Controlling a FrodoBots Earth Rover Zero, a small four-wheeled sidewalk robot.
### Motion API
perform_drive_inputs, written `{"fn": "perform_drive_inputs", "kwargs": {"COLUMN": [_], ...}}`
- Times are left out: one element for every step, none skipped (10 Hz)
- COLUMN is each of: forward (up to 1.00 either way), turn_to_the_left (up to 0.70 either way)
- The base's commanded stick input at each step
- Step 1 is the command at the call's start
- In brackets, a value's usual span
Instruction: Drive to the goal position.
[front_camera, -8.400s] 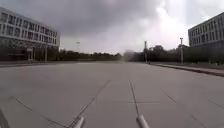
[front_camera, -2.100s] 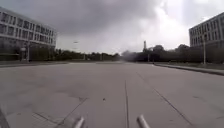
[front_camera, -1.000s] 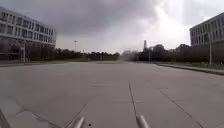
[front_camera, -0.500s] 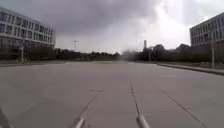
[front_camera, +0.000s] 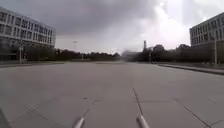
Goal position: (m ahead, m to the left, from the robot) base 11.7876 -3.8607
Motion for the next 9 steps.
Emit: {"fn": "perform_drive_inputs", "kwargs": {"forward": [0.7,0.7,0.7,0.7,0.7,0.7,0.7,0.7,0.7], "turn_to_the_left": [0.0,0.0,0.0,0.0,0.0,0.0,0.0,0.0,0.0]}}
